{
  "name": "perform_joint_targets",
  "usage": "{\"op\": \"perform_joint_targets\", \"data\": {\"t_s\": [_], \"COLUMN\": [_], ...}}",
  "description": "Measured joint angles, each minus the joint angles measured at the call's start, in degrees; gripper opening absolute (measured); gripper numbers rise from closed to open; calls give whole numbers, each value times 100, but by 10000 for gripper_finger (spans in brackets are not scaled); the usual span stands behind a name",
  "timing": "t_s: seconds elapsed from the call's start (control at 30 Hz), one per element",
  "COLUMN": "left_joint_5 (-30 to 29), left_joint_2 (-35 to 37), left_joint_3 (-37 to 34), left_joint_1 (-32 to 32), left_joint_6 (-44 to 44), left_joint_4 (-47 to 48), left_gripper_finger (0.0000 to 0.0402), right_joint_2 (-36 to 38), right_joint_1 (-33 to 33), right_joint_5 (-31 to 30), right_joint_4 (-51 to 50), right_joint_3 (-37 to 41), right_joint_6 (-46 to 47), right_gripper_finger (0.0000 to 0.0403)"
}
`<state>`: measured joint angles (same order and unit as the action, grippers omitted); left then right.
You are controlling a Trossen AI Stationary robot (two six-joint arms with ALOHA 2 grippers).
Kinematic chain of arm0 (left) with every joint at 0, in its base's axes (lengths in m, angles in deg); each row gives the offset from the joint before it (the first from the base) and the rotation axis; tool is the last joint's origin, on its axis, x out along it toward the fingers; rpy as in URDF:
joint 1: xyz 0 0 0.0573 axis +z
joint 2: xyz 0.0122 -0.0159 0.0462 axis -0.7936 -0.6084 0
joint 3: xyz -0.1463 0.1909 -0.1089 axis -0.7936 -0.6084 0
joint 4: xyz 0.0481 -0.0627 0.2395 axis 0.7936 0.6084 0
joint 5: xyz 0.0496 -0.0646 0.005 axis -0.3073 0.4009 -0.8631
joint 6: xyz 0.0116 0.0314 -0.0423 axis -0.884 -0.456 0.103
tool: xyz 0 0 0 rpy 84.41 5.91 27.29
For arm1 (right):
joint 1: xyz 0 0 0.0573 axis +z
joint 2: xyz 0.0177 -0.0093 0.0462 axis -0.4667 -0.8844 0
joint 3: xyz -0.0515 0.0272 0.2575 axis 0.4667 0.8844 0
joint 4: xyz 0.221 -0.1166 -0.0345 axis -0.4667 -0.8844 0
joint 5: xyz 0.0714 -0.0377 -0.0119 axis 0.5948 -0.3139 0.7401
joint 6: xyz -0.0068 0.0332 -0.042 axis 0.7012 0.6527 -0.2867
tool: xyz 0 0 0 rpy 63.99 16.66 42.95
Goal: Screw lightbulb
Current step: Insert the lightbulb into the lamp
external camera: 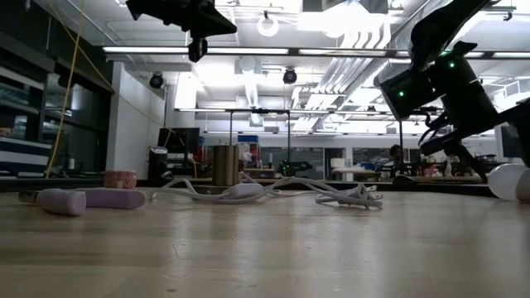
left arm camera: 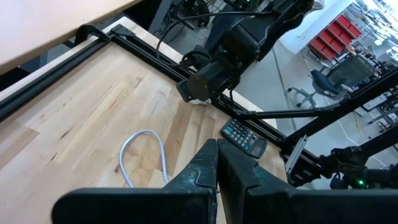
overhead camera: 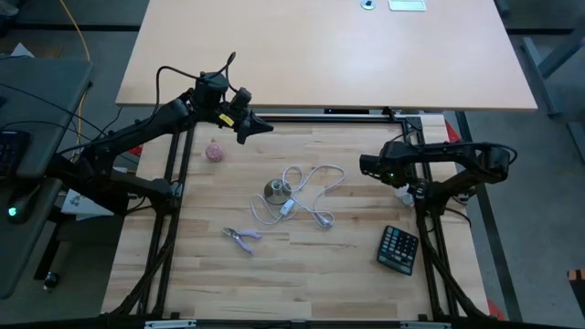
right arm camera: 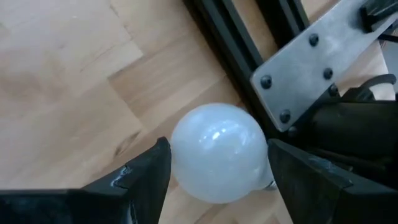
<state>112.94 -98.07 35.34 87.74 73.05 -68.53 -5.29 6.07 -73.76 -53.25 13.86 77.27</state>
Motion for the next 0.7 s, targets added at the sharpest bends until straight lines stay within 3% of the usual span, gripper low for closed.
{"op": "perform_joint_targets", "data": {"t_s": [0.4, 0.7], "left_joint_5": [17, 76], "left_joint_2": [0, 40], "left_joint_3": [1, 0], "left_joint_1": [1, -2], "left_joint_6": [151, 400], "left_joint_4": [9, 19], "left_gripper_finger": [1, 1], "right_joint_2": [32, 15], "right_joint_1": [-59, 166], "right_joint_5": [367, 537], "right_joint_4": [589, 2350], "right_joint_3": [95, -178], "right_joint_6": [-326, -313], "right_gripper_finger": [260, 259]}}
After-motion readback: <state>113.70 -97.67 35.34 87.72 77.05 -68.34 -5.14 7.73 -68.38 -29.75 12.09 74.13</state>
